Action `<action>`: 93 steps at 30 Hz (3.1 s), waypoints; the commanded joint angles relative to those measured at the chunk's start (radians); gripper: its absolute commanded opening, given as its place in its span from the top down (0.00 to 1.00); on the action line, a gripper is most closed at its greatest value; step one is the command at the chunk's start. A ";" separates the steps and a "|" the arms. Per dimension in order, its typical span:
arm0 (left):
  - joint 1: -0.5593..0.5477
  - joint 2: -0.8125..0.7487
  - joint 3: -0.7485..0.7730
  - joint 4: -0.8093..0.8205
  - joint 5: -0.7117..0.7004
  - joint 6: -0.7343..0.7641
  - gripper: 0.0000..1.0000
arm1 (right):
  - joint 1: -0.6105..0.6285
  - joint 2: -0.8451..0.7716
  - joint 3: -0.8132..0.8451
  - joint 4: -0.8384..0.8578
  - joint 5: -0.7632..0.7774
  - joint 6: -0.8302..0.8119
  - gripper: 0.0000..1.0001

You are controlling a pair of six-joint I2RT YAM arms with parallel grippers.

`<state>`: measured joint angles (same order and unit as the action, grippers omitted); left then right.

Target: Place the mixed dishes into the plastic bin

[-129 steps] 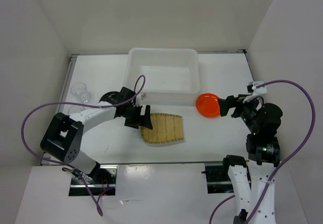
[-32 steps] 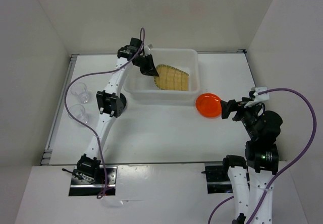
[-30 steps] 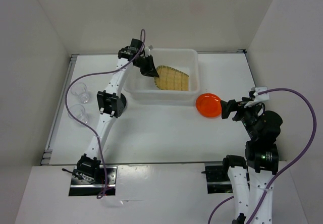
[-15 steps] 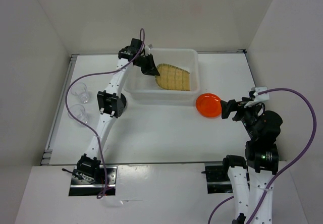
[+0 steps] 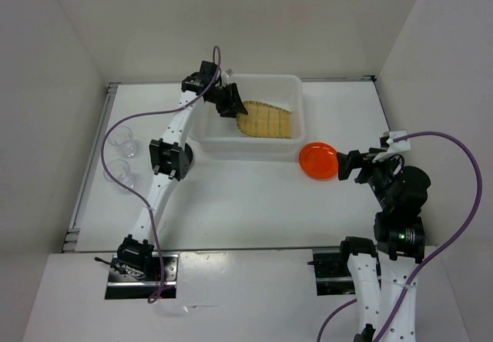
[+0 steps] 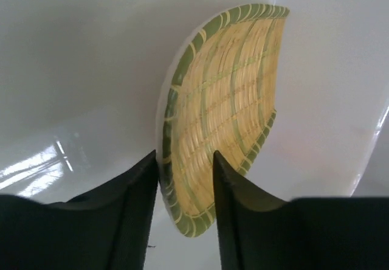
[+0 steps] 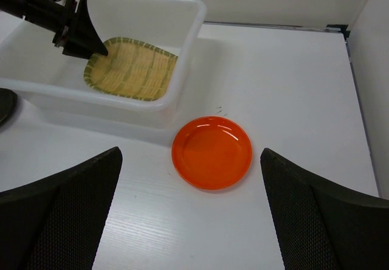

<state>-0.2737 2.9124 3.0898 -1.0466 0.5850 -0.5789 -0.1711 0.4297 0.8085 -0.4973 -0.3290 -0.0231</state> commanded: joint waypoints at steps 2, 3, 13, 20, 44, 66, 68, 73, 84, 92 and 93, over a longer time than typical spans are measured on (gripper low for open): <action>0.017 -0.033 0.046 0.054 0.039 -0.016 0.35 | -0.007 0.009 -0.003 0.054 -0.002 0.006 0.01; 0.018 -0.048 0.046 0.065 0.048 -0.025 0.30 | -0.007 0.009 -0.003 0.054 -0.002 0.006 0.01; 0.037 -0.393 0.046 0.011 -0.300 0.080 0.12 | -0.007 0.009 -0.003 0.063 -0.012 0.006 0.01; -0.036 -0.628 0.046 -0.151 -0.661 0.081 0.10 | -0.007 0.081 -0.012 0.072 0.054 0.046 0.01; -0.169 -1.508 -1.454 0.457 -0.748 0.082 0.01 | -0.090 0.665 0.241 -0.135 0.087 -0.029 0.01; -0.033 -1.731 -1.803 0.365 -0.682 0.117 0.01 | -0.174 1.001 0.166 -0.034 -0.315 -0.230 0.01; -0.033 -1.731 -1.812 0.365 -0.682 0.126 0.01 | -0.174 1.029 0.156 0.002 -0.315 -0.230 0.01; -0.033 -1.731 -1.821 0.365 -0.692 0.137 0.01 | -0.208 1.087 0.242 -0.003 -0.347 -0.322 0.01; -0.107 -1.688 -1.683 0.217 -0.761 0.111 0.01 | -0.147 1.619 0.995 -0.426 -0.499 -0.492 0.12; -0.144 -1.720 -1.706 0.183 -0.855 0.142 0.01 | -0.145 1.394 0.477 -0.143 -0.591 -0.345 0.12; -0.144 -1.720 -1.715 0.183 -0.855 0.151 0.01 | -0.145 1.394 0.447 -0.132 -0.579 -0.345 0.12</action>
<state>-0.4171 1.2167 1.3705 -0.8532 -0.2249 -0.4671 -0.3038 1.9003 1.3457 -0.7082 -0.8646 -0.3988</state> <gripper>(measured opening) 0.992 0.878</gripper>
